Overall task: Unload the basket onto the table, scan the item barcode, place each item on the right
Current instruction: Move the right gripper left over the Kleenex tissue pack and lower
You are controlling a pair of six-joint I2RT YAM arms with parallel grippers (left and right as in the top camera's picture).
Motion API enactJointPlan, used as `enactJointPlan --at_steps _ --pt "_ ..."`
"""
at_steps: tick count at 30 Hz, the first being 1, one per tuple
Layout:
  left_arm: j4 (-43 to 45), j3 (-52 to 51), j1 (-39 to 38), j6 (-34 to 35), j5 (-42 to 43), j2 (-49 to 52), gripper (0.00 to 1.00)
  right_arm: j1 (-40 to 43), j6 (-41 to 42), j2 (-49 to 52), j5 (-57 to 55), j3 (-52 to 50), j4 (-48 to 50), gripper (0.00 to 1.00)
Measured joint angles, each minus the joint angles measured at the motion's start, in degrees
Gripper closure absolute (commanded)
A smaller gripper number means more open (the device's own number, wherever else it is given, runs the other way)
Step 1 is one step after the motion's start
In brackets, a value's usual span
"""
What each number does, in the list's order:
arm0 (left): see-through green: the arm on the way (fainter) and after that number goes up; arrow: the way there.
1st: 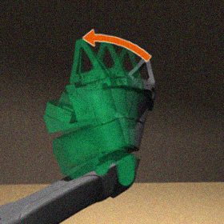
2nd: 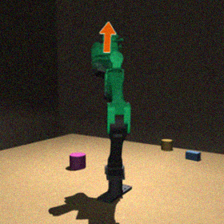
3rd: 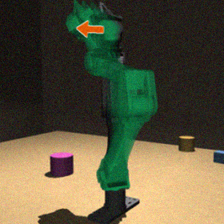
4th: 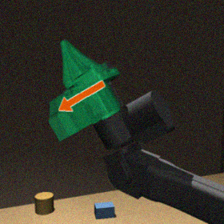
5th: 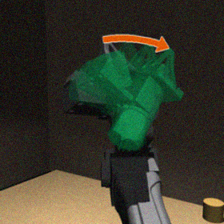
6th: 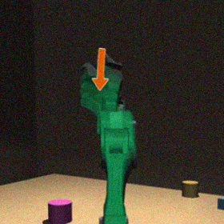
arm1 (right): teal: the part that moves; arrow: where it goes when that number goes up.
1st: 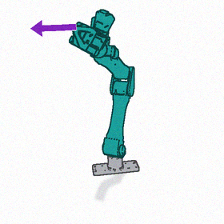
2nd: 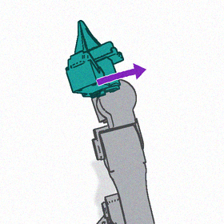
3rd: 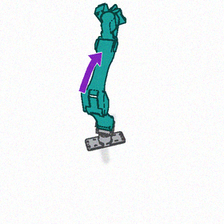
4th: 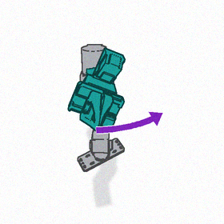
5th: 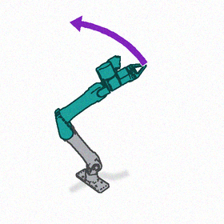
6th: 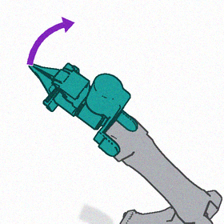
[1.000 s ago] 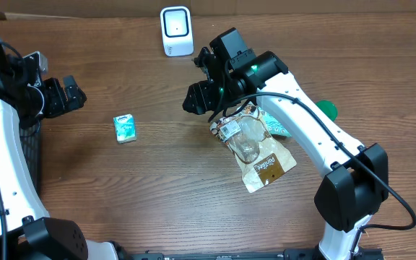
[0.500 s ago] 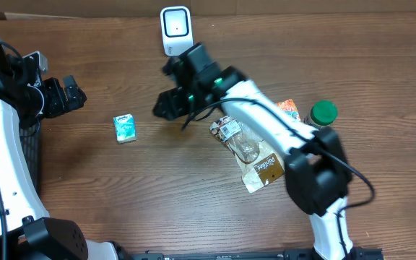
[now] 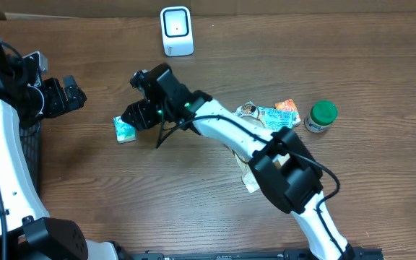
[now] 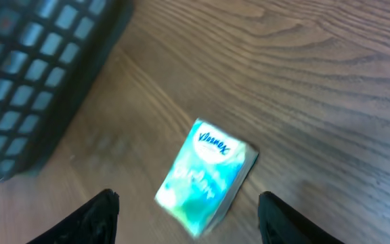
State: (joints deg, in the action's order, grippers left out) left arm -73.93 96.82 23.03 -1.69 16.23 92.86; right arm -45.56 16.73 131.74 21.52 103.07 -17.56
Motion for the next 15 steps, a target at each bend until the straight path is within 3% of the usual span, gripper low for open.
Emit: enactJointPlan --at_steps 15 --pt "0.0 0.0 0.0 0.0 0.0 0.0 0.0 -3.34 3.67 6.97 -8.46 0.0 5.46 0.57"
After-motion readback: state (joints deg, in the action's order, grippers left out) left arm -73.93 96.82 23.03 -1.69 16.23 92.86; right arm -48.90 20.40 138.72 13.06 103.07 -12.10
